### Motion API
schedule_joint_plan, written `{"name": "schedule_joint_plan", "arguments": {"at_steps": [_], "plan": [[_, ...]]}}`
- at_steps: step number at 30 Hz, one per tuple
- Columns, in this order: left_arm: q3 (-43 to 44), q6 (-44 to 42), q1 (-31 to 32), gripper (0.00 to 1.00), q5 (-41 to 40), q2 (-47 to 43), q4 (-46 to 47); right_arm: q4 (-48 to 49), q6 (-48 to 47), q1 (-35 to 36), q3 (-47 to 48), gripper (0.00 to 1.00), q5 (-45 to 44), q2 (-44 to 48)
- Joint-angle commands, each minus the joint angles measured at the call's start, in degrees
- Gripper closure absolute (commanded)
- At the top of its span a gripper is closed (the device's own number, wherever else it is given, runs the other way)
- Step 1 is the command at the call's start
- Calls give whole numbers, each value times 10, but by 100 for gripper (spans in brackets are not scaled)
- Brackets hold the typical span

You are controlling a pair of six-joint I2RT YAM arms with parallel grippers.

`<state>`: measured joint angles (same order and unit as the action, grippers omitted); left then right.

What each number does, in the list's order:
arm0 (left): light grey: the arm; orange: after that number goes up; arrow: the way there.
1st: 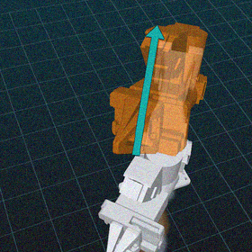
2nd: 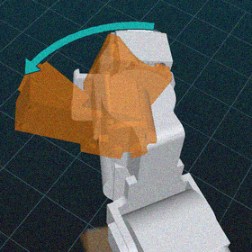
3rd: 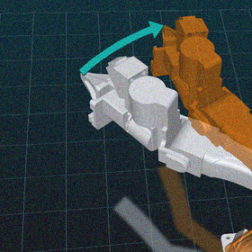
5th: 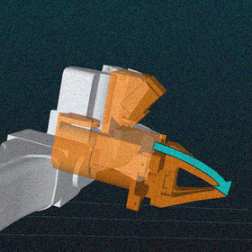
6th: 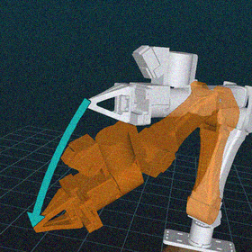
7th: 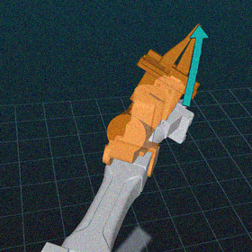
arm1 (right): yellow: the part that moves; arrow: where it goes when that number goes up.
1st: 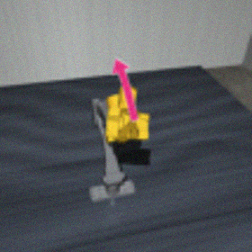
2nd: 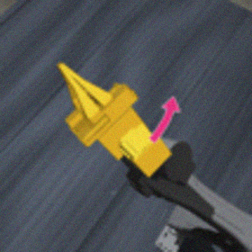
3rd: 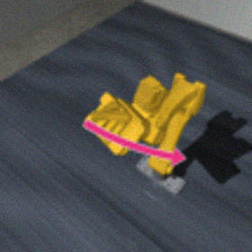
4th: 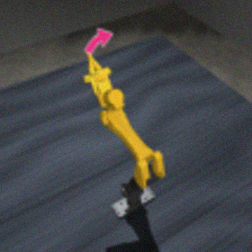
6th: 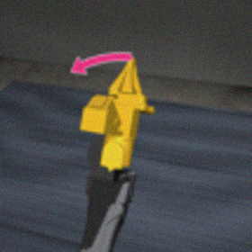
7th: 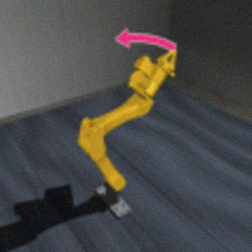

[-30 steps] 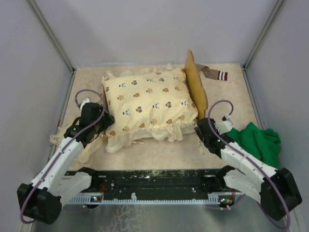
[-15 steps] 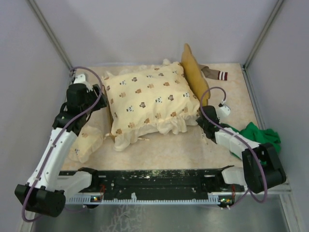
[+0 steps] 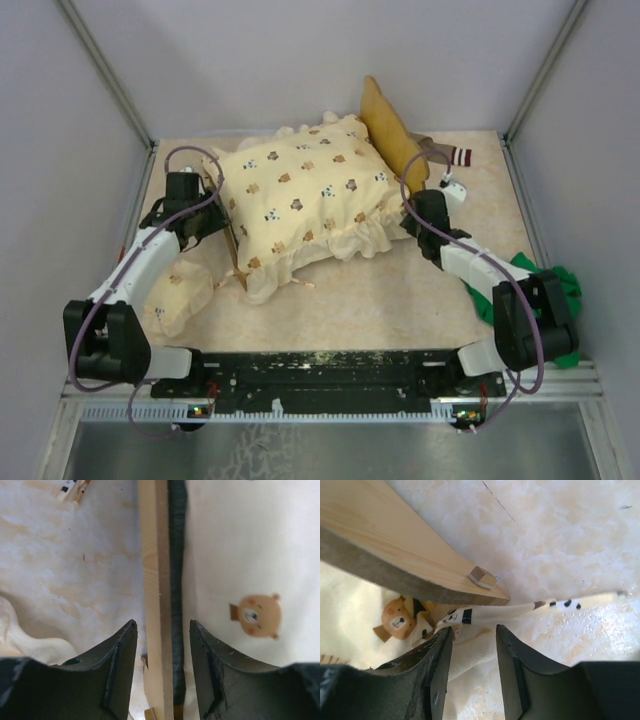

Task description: Set up the pet bed

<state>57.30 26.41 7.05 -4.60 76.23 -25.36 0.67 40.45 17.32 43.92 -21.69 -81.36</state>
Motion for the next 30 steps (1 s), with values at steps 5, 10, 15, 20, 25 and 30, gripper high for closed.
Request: {"name": "schedule_joint_plan", "arguments": {"at_steps": [5, 10, 15, 20, 25, 30], "plan": [[3, 82, -57, 56, 67, 62, 49, -13, -2, -1, -20, 58, 37, 88], [-9, 116, -63, 69, 143, 88, 53, -87, 55, -1, -28, 58, 52, 106], [-7, 173, -62, 99, 162, 93, -15, -163, 124, -1, -23, 58, 90, 122], [-62, 254, -44, 100, 138, -5, -42, -122, 170, 1, -103, 62, 160, 167], [-121, 373, 12, 100, 97, -139, -15, -28, 173, 0, -130, 66, 124, 146], [-135, 464, 86, 100, 43, -191, -81, -32, 144, 0, -41, 65, 104, 41]]}}
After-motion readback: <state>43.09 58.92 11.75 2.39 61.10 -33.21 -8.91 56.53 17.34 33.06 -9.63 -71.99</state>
